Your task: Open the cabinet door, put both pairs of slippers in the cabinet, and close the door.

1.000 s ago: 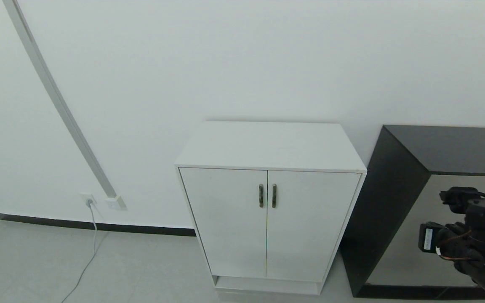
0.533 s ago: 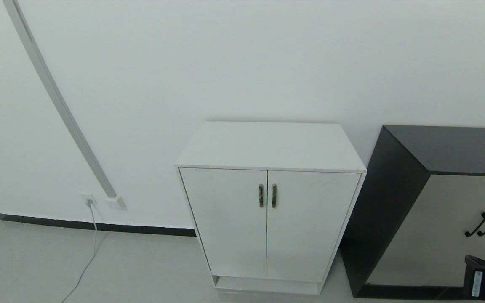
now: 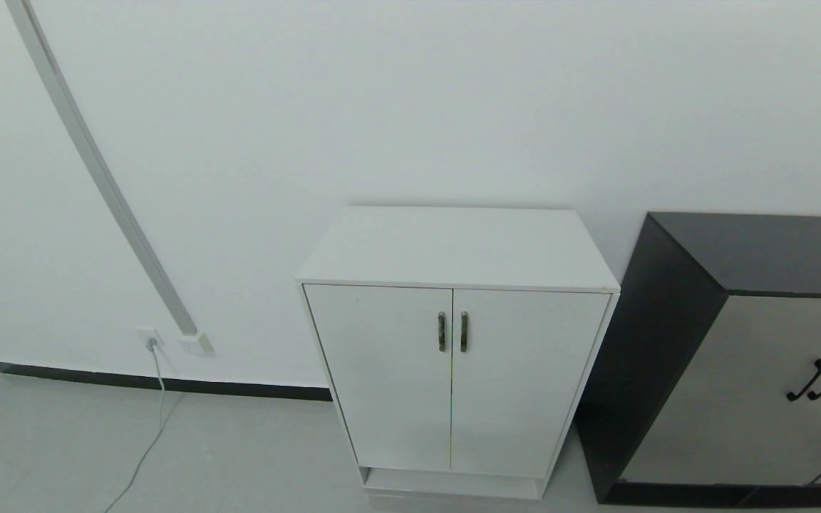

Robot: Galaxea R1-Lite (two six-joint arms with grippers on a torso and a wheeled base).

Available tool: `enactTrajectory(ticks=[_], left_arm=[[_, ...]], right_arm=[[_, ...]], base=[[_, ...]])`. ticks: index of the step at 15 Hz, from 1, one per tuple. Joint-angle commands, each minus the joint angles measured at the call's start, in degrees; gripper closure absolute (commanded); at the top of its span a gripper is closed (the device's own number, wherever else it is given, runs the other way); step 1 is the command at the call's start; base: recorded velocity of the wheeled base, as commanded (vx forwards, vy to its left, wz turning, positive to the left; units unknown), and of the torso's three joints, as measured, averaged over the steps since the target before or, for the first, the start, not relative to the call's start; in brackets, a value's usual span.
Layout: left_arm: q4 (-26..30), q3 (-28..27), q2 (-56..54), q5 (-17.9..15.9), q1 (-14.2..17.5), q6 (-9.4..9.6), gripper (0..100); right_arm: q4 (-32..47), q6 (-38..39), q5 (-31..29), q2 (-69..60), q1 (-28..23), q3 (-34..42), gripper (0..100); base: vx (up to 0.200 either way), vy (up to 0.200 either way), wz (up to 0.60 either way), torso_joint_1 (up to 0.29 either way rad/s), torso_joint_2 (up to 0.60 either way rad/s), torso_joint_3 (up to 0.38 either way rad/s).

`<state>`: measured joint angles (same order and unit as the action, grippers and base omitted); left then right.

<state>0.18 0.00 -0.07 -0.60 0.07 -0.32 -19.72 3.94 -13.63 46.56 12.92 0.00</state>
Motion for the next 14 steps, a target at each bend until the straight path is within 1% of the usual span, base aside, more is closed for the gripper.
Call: enactTrajectory(ticks=[1, 3, 7, 13, 14], left_arm=[[0.0, 0.0, 0.1, 0.0, 0.0, -0.03, 100], [0.0, 0.0, 0.1, 0.0, 0.0, -0.03, 100], [0.0, 0.0, 0.1, 0.0, 0.0, -0.03, 100], [0.0, 0.0, 0.1, 0.0, 0.0, -0.03, 100], [0.0, 0.0, 0.1, 0.0, 0.0, -0.03, 100]], right_arm=[[6.5, -0.2, 4.9, -11.1, 0.1, 0.0, 100], [10.5, -0.2, 7.1, -14.2, 0.2, 0.0, 100], [16.8, -3.5, 7.3, -19.0, 1.3, 0.0, 100], [16.6, -4.2, 7.2, -20.5, 1.4, -0.1, 100], [16.6, -4.2, 6.8, -20.3, 1.3, -1.8, 100]], base=[[0.0, 0.0, 0.0, 0.0, 0.0, 0.0], [0.0, 0.0, 0.0, 0.0, 0.0, 0.0], [0.0, 0.0, 0.0, 0.0, 0.0, 0.0], [0.0, 0.0, 0.0, 0.0, 0.0, 0.0], [0.0, 0.0, 0.0, 0.0, 0.0, 0.0]])
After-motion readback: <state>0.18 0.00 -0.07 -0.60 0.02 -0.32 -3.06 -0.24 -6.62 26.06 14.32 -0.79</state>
